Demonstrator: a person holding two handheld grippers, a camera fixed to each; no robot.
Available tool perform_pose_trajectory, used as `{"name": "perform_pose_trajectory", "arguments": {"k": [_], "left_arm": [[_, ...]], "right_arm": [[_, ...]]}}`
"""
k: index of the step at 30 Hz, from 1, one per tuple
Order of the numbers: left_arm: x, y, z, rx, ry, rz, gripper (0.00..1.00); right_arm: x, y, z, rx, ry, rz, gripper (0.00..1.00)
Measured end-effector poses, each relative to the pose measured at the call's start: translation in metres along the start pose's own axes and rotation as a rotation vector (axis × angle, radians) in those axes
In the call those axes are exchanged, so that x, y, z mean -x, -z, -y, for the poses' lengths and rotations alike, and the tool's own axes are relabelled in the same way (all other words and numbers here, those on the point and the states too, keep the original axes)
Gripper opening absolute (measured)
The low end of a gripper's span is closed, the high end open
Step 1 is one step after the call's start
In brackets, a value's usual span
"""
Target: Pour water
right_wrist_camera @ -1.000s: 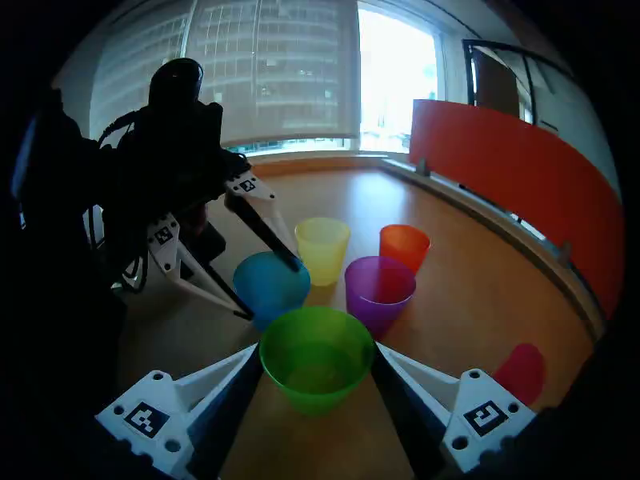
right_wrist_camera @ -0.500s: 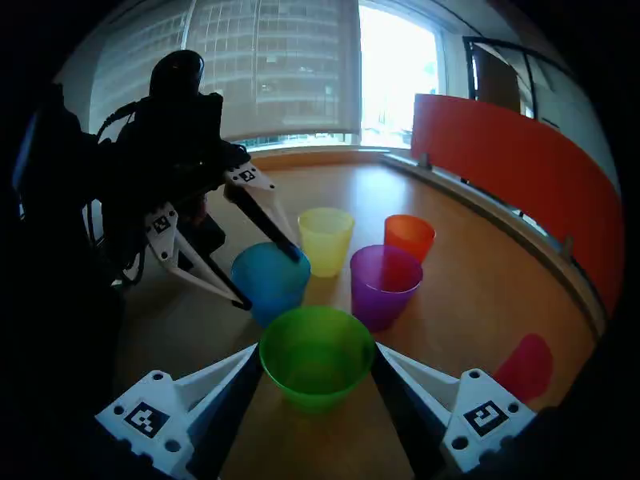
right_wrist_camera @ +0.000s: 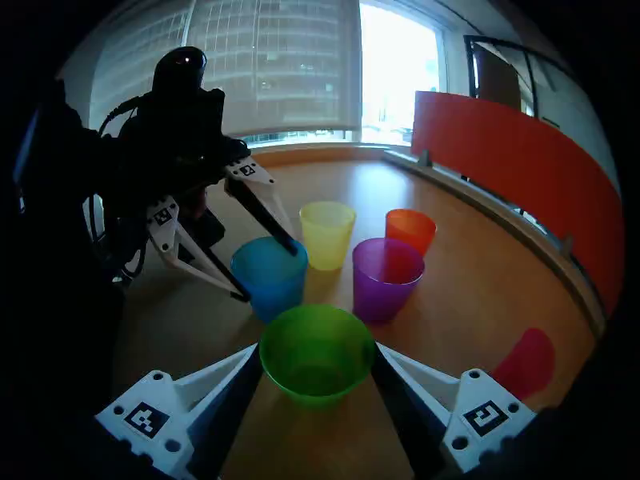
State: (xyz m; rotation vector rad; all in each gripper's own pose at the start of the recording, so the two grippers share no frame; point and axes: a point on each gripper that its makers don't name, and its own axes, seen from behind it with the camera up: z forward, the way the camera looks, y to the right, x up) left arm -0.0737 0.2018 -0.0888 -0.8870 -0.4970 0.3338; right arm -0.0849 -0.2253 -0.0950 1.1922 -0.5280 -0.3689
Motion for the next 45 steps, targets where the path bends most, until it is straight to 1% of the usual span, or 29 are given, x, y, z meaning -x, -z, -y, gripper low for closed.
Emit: {"name": "perform_pose_trajectory", "arguments": {"k": [6, 15, 21, 24, 27, 35, 45], "left_arm": [[0.002, -0.001, -0.001, 0.002, -0.005, 0.011, 0.89], [0.007, -0.003, -0.006, 0.028, 0.013, 0.033, 0.9], [0.012, -0.003, -0.005, 0.026, 0.012, 0.048, 0.9], [0.015, -0.002, -0.004, 0.023, 0.007, 0.057, 0.9], [0.016, -0.001, -0.003, 0.018, 0.004, 0.06, 0.9], [0.021, 0.005, 0.0, 0.006, -0.002, 0.073, 0.9], [0.027, 0.016, 0.002, -0.013, -0.003, 0.087, 0.9]], "right_arm": [[0.002, 0.001, -0.001, 0.003, -0.01, 0.003, 0.93], [0.003, 0.003, -0.001, 0.017, -0.005, 0.013, 0.94], [0.006, 0.005, 0.0, 0.013, -0.024, 0.017, 0.96], [0.01, 0.006, -0.001, 0.018, -0.022, 0.027, 0.96], [0.014, 0.008, -0.002, 0.029, -0.02, 0.034, 0.96], [0.022, 0.013, -0.004, 0.039, -0.038, 0.045, 0.96], [0.029, 0.023, -0.002, 0.059, -0.046, 0.054, 0.96]]}}
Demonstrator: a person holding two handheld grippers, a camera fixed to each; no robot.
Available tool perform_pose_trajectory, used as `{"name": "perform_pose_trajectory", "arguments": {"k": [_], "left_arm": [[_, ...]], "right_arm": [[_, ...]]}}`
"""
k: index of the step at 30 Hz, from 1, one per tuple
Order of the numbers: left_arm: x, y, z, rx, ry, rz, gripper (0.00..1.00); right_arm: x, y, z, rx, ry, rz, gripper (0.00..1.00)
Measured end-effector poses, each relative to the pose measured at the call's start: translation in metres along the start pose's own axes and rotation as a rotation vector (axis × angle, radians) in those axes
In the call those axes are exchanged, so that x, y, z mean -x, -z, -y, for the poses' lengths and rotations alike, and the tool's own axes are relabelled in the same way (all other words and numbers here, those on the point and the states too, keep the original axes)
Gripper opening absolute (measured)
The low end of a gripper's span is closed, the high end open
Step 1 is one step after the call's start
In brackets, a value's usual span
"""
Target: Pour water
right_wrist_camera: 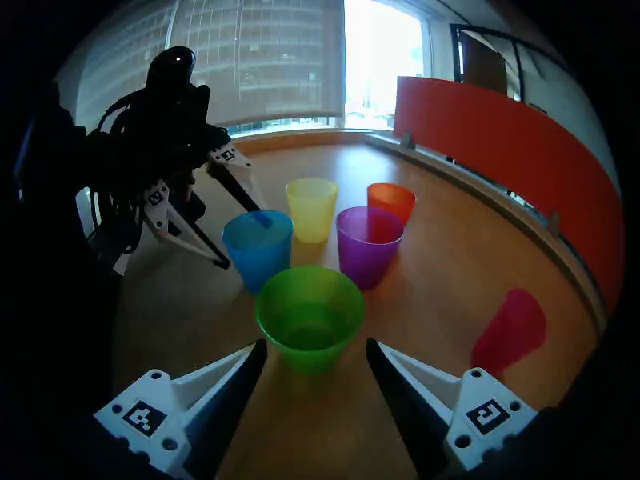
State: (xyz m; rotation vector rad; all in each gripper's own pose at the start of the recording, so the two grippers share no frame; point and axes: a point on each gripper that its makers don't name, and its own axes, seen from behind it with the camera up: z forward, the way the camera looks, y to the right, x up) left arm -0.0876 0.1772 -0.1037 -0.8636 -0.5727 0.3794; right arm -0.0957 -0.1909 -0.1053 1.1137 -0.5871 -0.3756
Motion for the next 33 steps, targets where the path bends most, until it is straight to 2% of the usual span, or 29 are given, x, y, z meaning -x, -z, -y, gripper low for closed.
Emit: {"name": "perform_pose_trajectory", "arguments": {"k": [15, 23, 33], "left_arm": [[0.009, 0.017, 0.001, -0.029, -0.004, 0.008, 0.9], [0.013, 0.03, 0.013, -0.08, -0.004, 0.008, 0.9], [0.021, 0.046, 0.026, -0.149, 0.05, -0.018, 0.9]], "right_arm": [[0.008, 0.015, 0.002, 0.032, -0.002, 0.008, 0.96], [0.009, 0.026, 0.001, 0.06, -0.007, 0.011, 0.96], [0.004, 0.047, -0.008, 0.124, -0.041, -0.015, 0.96]]}}
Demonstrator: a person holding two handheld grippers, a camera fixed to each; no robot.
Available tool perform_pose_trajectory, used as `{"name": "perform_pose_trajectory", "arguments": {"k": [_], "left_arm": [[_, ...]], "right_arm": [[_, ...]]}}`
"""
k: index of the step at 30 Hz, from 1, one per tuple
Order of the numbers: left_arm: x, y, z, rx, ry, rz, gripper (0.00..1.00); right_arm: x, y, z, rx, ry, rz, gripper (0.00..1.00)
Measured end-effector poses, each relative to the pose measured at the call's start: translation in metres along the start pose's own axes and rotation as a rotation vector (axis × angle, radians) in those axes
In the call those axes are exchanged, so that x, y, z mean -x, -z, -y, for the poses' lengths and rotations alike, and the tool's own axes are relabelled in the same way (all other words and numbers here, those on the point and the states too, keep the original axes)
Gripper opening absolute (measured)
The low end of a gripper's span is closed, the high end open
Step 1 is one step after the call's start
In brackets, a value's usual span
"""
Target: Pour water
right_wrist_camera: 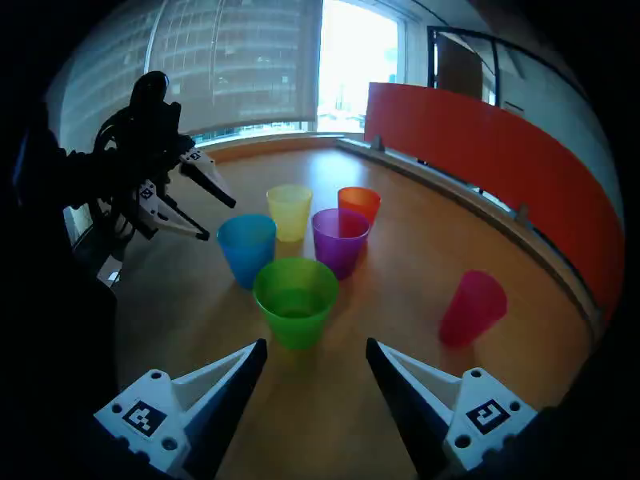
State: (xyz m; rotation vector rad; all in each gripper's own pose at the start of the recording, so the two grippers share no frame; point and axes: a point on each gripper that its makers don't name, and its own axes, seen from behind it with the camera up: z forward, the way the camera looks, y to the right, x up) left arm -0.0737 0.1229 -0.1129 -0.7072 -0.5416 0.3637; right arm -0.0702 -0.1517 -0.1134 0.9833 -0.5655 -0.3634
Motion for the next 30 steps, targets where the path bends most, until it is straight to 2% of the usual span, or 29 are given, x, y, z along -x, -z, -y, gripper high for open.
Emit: {"name": "perform_pose_trajectory", "arguments": {"k": [8, 17, 30], "left_arm": [[-0.005, 0.014, 0.022, -0.067, 0.014, -0.018, 0.9], [-0.011, 0.024, 0.045, -0.137, 0.056, -0.056, 0.9], [-0.021, 0.038, 0.083, -0.252, 0.116, -0.133, 0.9]], "right_arm": [[-0.003, 0.014, -0.01, 0.05, -0.027, -0.013, 0.96], [-0.009, 0.02, -0.022, 0.112, -0.053, -0.036, 0.96], [-0.024, 0.035, -0.045, 0.224, -0.112, -0.105, 0.97]]}}
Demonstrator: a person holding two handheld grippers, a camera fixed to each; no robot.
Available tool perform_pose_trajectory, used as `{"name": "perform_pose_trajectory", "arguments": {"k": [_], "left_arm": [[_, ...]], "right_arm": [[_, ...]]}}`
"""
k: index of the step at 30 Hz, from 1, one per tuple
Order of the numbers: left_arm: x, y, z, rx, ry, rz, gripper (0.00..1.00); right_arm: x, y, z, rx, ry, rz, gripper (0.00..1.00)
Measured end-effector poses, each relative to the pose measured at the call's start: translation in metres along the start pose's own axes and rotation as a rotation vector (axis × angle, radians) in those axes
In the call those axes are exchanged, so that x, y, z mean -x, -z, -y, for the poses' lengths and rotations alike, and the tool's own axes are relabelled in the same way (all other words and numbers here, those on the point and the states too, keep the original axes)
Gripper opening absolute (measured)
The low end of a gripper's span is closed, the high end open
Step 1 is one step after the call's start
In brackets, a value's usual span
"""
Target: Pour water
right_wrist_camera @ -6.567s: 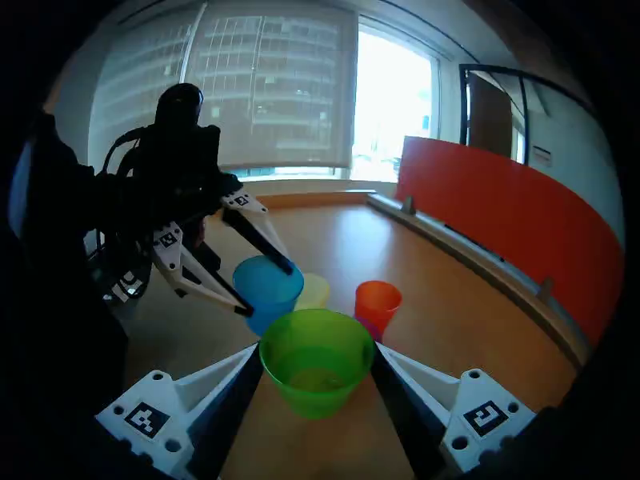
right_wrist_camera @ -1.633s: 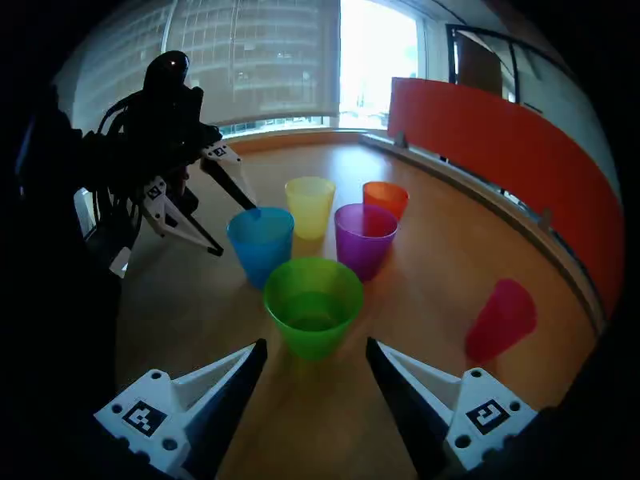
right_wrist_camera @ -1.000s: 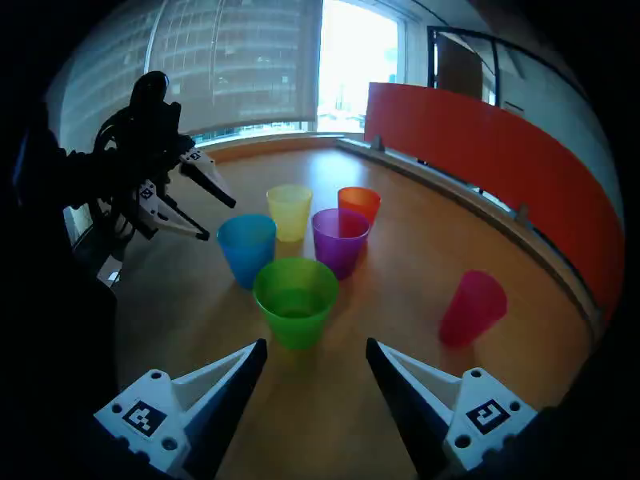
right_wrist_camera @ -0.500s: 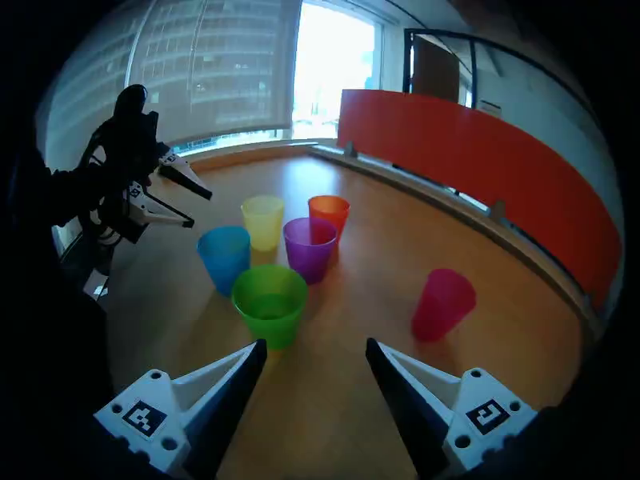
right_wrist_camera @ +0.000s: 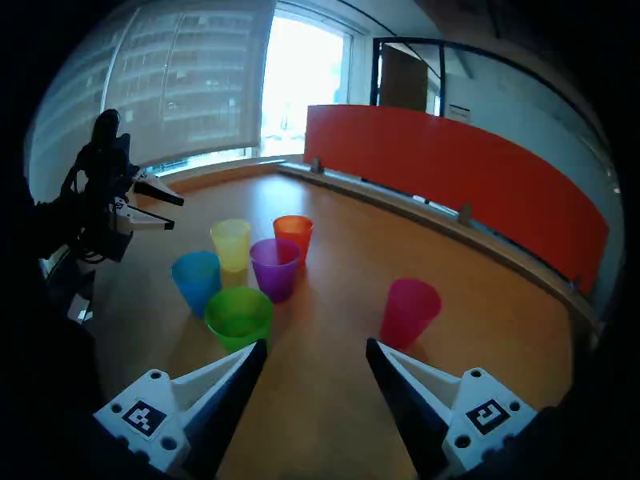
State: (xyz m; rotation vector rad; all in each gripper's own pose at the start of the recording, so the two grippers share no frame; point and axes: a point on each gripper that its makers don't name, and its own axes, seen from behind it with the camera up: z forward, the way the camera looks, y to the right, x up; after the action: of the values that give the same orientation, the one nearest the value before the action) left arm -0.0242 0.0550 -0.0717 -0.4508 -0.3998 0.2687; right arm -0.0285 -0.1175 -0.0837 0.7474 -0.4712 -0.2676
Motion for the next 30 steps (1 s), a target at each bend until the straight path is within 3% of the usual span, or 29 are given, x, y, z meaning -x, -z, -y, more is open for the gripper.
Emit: {"name": "perform_pose_trajectory", "arguments": {"k": [9, 21, 30], "left_arm": [[-0.008, 0.0, 0.019, -0.066, 0.059, -0.06, 0.9], [-0.04, 0.014, 0.048, -0.18, 0.126, -0.2, 0.9], [-0.062, 0.019, 0.06, -0.246, 0.113, -0.283, 0.9]], "right_arm": [[-0.012, 0.007, -0.023, 0.108, -0.072, -0.073, 0.97], [-0.044, 0.011, -0.053, 0.283, -0.094, -0.213, 0.96], [-0.074, 0.023, -0.08, 0.396, -0.148, -0.347, 0.96]]}}
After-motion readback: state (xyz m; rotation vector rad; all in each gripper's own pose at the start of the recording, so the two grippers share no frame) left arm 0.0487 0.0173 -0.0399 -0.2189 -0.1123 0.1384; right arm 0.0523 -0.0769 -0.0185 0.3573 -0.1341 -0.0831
